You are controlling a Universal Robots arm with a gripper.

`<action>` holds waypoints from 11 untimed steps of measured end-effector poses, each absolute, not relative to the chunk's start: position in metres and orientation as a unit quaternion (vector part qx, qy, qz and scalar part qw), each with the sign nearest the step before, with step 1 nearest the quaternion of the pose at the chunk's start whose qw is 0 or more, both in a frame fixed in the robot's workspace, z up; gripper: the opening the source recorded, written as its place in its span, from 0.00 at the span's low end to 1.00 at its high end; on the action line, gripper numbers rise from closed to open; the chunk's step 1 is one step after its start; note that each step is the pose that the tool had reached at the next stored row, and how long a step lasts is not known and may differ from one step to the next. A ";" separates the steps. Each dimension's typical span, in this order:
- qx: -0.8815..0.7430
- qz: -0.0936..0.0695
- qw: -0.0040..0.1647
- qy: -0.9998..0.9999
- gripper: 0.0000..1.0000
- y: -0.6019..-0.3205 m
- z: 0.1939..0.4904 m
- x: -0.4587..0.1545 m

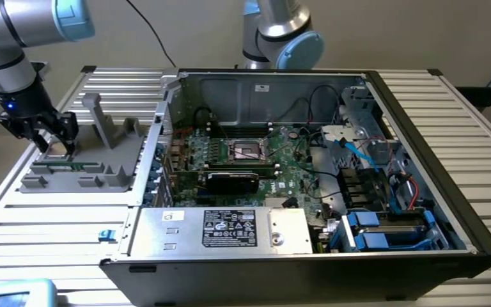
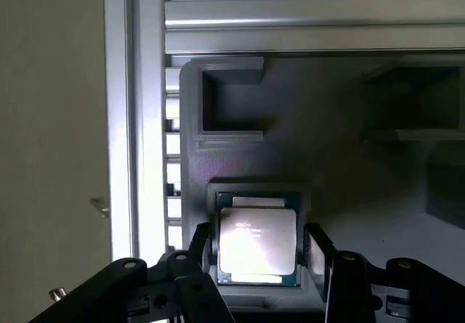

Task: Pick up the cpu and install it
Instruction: 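Pick up the cpu and move it towards the insertion slot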

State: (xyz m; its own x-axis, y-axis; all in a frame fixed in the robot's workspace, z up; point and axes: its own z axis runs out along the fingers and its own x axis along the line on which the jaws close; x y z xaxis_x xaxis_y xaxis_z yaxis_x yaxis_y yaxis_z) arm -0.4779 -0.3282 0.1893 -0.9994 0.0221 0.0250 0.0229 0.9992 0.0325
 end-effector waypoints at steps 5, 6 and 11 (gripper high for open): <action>-0.015 -0.016 0.012 -1.000 0.63 -0.328 0.189 -0.478; -0.015 -0.016 0.012 -1.000 0.63 -0.328 0.189 -0.478; -0.018 -0.016 0.012 -1.000 0.54 -0.328 0.189 -0.478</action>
State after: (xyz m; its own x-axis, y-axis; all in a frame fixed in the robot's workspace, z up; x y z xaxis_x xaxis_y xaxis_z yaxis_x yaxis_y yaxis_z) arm -0.4780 -0.3282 0.1889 -0.9990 0.0361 0.0254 0.0369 0.9988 0.0322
